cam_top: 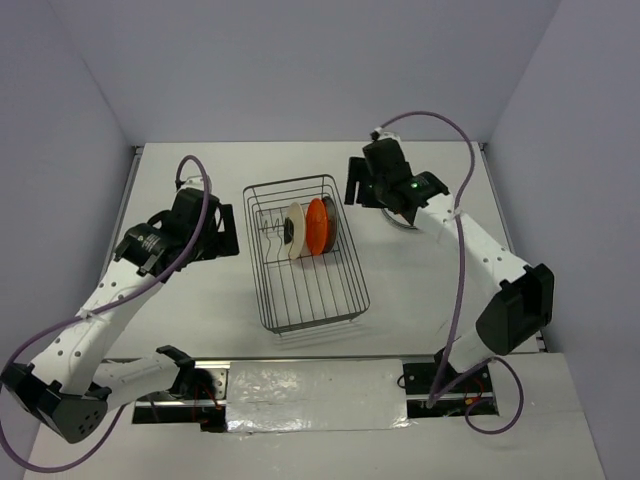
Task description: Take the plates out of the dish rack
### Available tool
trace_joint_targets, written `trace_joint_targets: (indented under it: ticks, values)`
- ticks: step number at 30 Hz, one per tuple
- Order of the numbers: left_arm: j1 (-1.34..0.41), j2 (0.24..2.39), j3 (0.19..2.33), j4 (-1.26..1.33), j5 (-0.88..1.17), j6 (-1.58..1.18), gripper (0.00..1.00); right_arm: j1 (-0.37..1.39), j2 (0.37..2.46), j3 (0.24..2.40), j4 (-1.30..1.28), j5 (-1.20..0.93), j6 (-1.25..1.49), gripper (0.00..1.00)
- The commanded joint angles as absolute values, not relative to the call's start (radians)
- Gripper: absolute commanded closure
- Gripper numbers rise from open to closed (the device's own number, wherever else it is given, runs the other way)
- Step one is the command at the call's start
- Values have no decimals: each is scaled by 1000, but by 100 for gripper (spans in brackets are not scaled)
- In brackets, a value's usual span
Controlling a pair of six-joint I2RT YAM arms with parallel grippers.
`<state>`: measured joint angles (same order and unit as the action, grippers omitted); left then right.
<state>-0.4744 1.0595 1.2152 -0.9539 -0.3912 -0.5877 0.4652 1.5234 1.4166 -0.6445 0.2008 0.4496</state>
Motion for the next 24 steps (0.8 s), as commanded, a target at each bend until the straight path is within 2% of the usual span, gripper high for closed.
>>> trace_joint_targets:
  ticks: [1,3,5,12,24]
  values:
    - [-469,1066,1232,-960,-437,-629,1,604,1546,1505,-689,301,373,33]
    - [-471,1066,1221,-940,-420,-620,1,647,1627,1557,-730,362,376,48]
    - [-471,1065,1216,-931,-407,-617,0,690,1684,1636,-787,397,379,50]
    - [-469,1048,1195,-951,-426,-581,0,729,1847,1758,-864,491,387,53]
    - [-469,1017,1143,-946,-416,-555,0,729,1841,1706,-802,434,377,54]
